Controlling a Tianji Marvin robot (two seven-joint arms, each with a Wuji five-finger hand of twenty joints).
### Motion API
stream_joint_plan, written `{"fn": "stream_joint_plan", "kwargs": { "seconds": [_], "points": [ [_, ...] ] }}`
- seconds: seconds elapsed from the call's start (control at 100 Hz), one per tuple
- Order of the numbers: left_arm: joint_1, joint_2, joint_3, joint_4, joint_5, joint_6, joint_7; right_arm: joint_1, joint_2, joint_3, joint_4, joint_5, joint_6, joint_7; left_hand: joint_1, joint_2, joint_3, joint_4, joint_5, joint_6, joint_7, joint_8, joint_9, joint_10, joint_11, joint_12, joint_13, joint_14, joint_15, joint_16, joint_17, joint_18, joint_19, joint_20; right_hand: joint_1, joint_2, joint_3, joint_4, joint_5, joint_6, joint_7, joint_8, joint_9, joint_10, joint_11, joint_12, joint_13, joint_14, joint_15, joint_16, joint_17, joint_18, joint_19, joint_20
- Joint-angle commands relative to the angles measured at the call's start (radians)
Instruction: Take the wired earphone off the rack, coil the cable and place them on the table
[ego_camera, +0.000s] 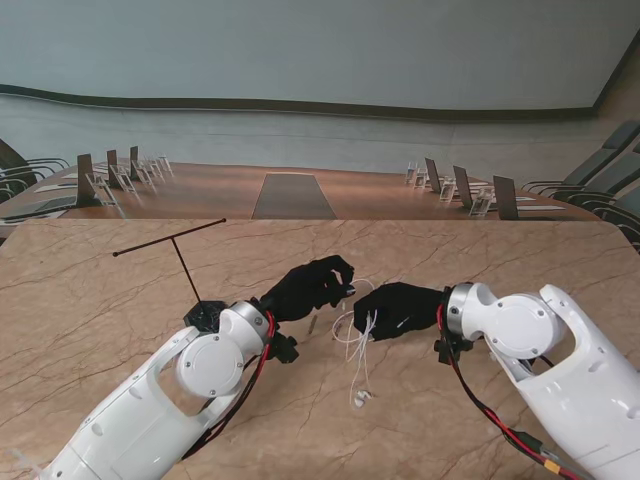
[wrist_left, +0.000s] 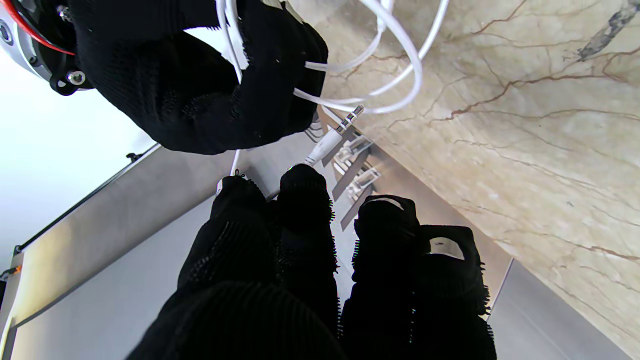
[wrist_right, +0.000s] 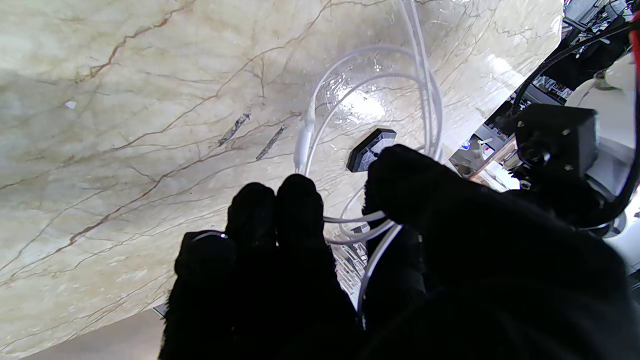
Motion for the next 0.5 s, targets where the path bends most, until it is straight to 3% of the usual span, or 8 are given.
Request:
{"fn": "stream_joint_plan", "kwargs": {
  "seconds": [0.0, 0.49],
  "points": [
    [0.010, -0.009, 0.003, -0.014, -0.008, 0.011, -0.003, 0.003, -0.007, -0.005, 0.001, 0.002, -0.005, -0.005, 0.068, 0.049, -0.009, 0.015, -0.034, -0.005, 0.045, 0.003, 0.022, -0.023, 0.008, -0.009, 0.018, -0.002, -0.009, -0.016, 0.037, -0.022, 0.089, -0.017, 0.064, 0.032, 0.148, 0.138, 0.112, -0.152, 0.235, 0.034, 0.046, 0.090, 0.023, 0.004, 0.045, 0.100, 0.074, -0.005, 0.016, -0.064, 0.003, 0.011],
    [0.020, -0.026, 0.023, 0.002, -0.059, 0.066, 0.020, -0.007, -0.023, 0.004, 0.011, 0.019, -0.022, -0.074, 0.081, 0.054, -0.005, 0.021, -0.066, 0.010, 0.057, -0.002, 0.004, -0.031, -0.003, -0.027, 0.024, -0.012, -0.051, -0.036, 0.038, -0.022, 0.076, -0.085, 0.060, 0.014, 0.157, 0.132, 0.116, -0.155, 0.231, 0.028, 0.067, 0.093, 0.025, 0.001, 0.066, 0.106, 0.082, -0.008, 0.040, -0.051, 0.010, 0.011]
  ]
}}
